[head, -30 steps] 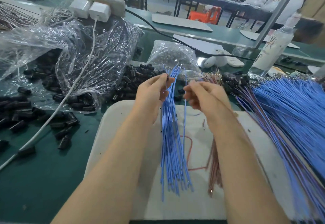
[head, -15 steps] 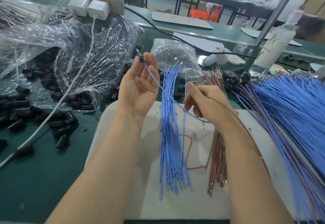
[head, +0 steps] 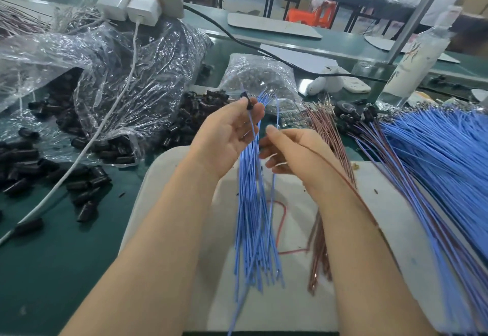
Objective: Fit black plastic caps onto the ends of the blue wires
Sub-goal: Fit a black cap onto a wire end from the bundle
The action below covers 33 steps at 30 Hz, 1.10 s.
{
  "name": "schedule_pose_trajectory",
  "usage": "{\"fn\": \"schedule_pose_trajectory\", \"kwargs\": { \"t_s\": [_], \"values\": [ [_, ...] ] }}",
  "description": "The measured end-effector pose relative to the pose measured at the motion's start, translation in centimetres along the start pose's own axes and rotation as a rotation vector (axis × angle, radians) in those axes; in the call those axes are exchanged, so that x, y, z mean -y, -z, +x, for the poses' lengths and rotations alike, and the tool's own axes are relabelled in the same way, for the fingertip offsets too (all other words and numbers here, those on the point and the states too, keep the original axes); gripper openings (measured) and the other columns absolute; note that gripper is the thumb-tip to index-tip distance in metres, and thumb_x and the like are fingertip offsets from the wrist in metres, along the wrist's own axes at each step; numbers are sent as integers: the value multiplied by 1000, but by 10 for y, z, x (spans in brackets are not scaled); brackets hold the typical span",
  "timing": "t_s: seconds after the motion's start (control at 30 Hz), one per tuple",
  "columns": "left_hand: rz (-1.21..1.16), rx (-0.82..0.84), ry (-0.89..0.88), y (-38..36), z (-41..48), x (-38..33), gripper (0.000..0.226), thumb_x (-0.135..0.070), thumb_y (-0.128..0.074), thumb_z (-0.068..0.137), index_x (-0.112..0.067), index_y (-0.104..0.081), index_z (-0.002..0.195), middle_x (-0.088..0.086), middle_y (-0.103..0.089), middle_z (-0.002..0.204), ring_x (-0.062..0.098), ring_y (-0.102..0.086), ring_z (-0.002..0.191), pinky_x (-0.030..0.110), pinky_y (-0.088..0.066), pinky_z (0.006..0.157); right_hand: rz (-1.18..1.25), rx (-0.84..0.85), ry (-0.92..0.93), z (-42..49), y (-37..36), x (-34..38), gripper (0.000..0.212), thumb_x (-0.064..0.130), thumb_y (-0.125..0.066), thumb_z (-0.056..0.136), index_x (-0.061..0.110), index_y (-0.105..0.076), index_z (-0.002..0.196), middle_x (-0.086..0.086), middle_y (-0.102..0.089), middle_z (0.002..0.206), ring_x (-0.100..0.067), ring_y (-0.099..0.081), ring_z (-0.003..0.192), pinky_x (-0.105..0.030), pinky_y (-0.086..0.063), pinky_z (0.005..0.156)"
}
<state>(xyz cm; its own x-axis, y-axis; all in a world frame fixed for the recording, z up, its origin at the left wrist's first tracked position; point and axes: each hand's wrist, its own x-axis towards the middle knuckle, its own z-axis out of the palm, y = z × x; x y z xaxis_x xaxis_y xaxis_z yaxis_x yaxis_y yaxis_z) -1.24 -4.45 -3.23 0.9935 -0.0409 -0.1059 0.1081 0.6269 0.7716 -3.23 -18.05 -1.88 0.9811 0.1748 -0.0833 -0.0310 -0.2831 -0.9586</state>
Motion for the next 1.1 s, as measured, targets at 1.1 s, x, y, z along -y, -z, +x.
{"fn": "schedule_pose_trajectory", "kwargs": {
  "t_s": [1.1],
  "values": [
    [339,-162,-199,-7,-3,14,11,-20,-63,90,-12,-64,97,-6,-65,74,7,-56,72,18,-49,64,-121,-227,229,18,-19,-25,11,24,-69,81,23,-69,70,3,-70,65,-19,-67,70,-50,-54,78]
  ]
}}
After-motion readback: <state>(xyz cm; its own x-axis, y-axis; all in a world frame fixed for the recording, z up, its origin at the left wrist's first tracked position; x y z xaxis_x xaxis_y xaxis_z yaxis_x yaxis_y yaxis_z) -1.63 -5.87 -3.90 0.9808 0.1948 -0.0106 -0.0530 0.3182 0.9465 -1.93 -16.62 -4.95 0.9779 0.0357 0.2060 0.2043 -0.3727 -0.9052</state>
